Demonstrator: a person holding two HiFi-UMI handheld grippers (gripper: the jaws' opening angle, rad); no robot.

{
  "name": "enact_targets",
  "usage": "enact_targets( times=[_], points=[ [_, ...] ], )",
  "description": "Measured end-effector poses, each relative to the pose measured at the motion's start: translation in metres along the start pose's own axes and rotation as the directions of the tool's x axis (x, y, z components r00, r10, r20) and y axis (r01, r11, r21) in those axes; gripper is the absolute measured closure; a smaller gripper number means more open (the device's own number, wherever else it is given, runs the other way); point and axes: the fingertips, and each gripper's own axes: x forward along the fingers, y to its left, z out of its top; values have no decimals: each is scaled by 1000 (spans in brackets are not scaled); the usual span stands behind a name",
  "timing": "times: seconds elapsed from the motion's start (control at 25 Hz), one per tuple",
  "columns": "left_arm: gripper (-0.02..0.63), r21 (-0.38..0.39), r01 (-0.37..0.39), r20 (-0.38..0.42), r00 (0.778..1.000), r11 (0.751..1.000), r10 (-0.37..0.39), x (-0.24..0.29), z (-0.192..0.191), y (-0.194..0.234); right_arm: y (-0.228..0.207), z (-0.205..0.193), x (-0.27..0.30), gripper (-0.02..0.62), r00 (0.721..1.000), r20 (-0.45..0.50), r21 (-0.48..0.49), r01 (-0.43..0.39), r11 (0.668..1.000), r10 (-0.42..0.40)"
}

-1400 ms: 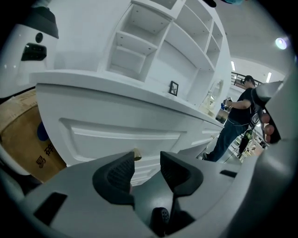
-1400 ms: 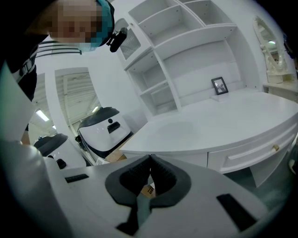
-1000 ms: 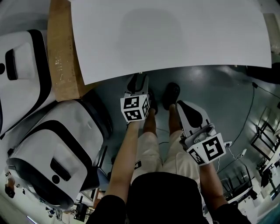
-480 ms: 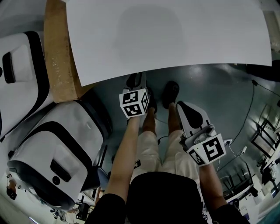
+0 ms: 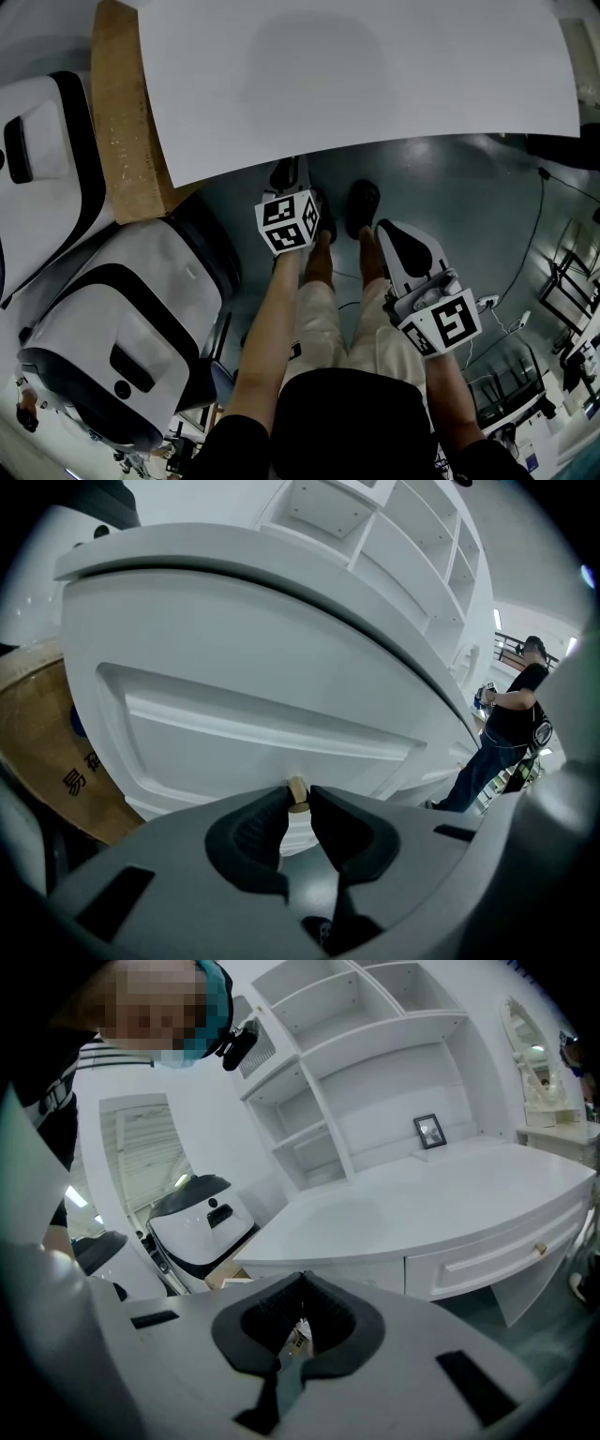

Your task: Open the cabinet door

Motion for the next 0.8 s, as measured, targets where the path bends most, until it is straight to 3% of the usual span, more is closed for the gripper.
enact_targets(
  times=[0.8],
  points=[
    [525, -30, -22, -6, 1000, 999, 21, -12, -11, -5, -2, -4, -6, 578, 999, -16, -3, -46, 999, 46]
  ],
)
